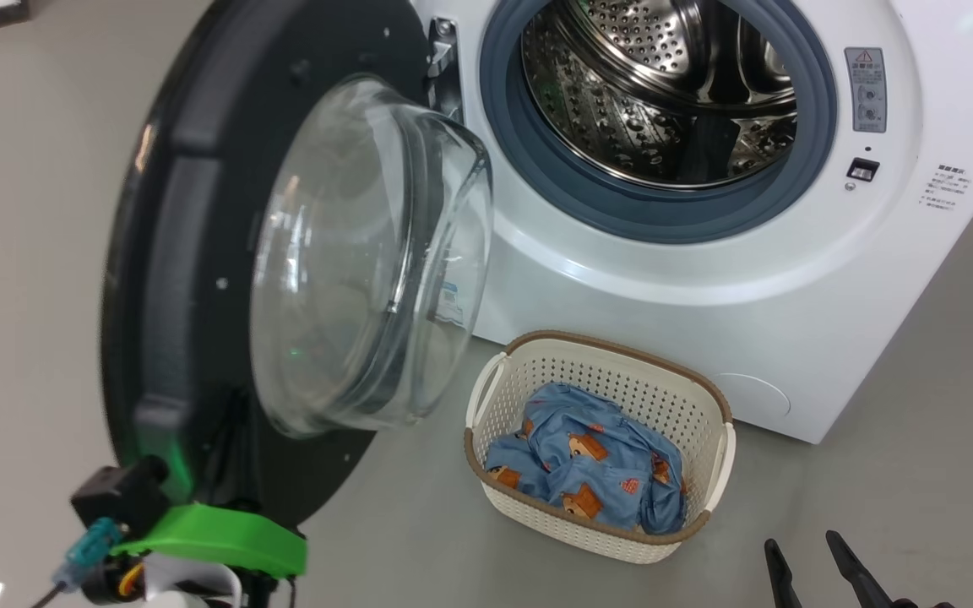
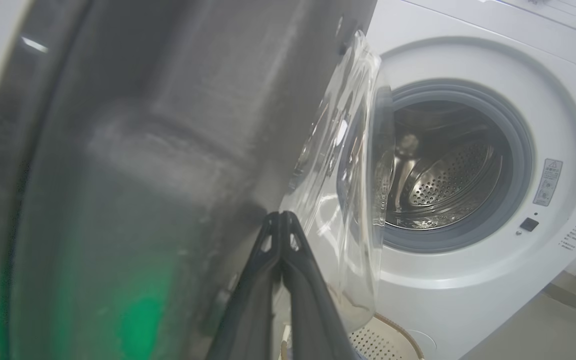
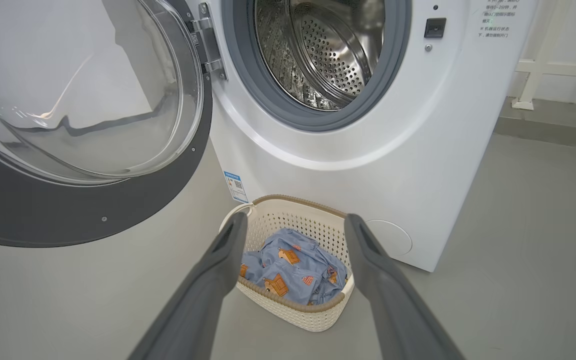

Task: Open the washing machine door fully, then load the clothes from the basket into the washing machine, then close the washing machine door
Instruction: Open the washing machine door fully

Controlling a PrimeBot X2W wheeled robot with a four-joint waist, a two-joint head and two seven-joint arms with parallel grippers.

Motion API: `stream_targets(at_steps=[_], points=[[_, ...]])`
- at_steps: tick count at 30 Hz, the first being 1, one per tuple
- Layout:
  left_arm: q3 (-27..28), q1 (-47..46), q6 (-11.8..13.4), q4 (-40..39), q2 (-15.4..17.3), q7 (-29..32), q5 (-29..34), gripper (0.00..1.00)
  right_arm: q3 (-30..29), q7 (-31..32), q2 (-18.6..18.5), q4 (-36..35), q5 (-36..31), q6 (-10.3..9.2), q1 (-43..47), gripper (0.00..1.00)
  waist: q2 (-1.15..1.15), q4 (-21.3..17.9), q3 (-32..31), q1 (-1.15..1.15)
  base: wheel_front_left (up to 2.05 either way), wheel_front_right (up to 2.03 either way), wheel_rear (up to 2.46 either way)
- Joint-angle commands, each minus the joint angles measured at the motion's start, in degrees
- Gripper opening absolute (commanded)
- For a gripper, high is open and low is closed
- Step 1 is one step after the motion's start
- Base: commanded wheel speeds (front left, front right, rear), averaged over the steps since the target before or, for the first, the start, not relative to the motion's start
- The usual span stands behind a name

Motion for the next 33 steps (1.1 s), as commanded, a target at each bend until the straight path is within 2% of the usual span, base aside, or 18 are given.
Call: stream_targets(at_steps=[1, 7, 14, 18, 33], points=[[4.0, -3.3, 1.0, -0.3, 2.1, -0.7, -0.5, 0.00, 1.4, -0.7, -0.8, -1.1, -0.1, 0.16, -2.0, 1.00, 0.00, -0.5, 0.4, 0.00, 0.00, 0.00, 0.00], [8.7, -5.9, 1.2, 4.4, 3.3, -0.9, -0.5, 0.00, 1.2, -0.7, -0.8, -1.0, -0.1, 0.16, -2.1, 1.00, 0.00, -0.8, 0.9, 0.00, 0.00, 0.00, 0.00], [14.6, -10.0, 0.5, 11.3, 4.5, -0.9, 2.4, 0.00, 1.9, -0.7, -0.8, -0.6, -0.7, 0.16, -2.2, 1.00, 0.00, -1.0, 0.7, 0.00, 0.00, 0.00, 0.00], [19.1, -12.6, -0.7, 15.9, 5.0, -0.9, 4.9, 0.00, 2.1, -0.7, -0.9, -0.4, -0.9, 0.16, -2.2, 1.00, 0.00, -1.4, 0.3, 0.00, 0.00, 0.00, 0.00], [26.6, -16.4, -3.7, 24.5, 5.1, -0.9, 13.3, 0.00, 2.3, -0.7, -0.9, 0.1, -0.6, 0.16, -1.9, 1.00, 0.00, -4.0, -0.7, 0.00, 0.00, 0.00, 0.00]])
